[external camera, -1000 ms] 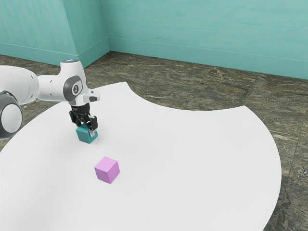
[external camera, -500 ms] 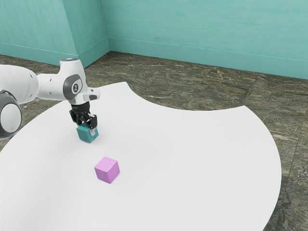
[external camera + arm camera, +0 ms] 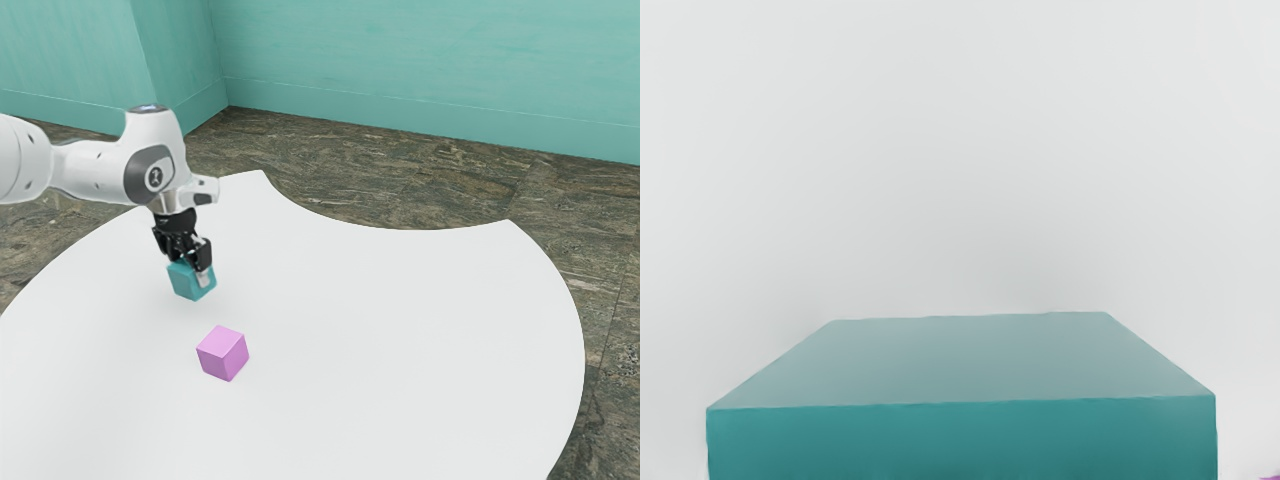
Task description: Pick up the blue block with one arm, and put the blue block on the pink block with one arm
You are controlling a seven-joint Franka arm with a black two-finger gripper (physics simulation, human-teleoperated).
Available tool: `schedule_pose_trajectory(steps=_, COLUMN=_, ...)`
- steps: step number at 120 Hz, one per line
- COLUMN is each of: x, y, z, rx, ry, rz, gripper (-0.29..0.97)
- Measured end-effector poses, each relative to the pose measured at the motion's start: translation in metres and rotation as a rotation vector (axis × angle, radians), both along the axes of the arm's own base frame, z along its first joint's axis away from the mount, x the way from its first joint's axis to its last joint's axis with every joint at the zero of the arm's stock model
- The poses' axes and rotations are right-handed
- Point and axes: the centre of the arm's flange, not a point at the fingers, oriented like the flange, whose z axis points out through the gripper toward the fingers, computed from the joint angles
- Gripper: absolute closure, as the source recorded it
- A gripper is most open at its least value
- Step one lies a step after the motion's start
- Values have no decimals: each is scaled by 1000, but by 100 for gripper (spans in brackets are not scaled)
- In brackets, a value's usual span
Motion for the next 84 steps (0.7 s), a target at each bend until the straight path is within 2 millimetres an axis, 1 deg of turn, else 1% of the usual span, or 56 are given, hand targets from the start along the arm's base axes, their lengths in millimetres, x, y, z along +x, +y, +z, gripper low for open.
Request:
schedule_pose_trajectory(steps=13, x=-14, y=-21, z=7, rx=4, ry=-8, rz=-24, gripper=35)
schedule_pose_trajectory(steps=24, x=-29, y=-31, z=6, rx=8, ry=-5, rz=-33, gripper=35)
schedule_pose_trajectory(steps=36, x=-41, y=-49, z=10, rx=12, ry=-13, rz=-53, gripper=35)
schedule_pose_trajectory(steps=49, x=-47, y=-65, z=10, rx=12, ry=-16, rz=-67, gripper=35)
schedule_pose_trajectory(steps=69, x=-51, y=-82, z=6, rx=9, ry=-13, rz=-69, gripper=35)
schedule_pose_trajectory(steps=84, x=-55, y=-86, z=3, rx=10, ry=-10, rz=-57, gripper=35)
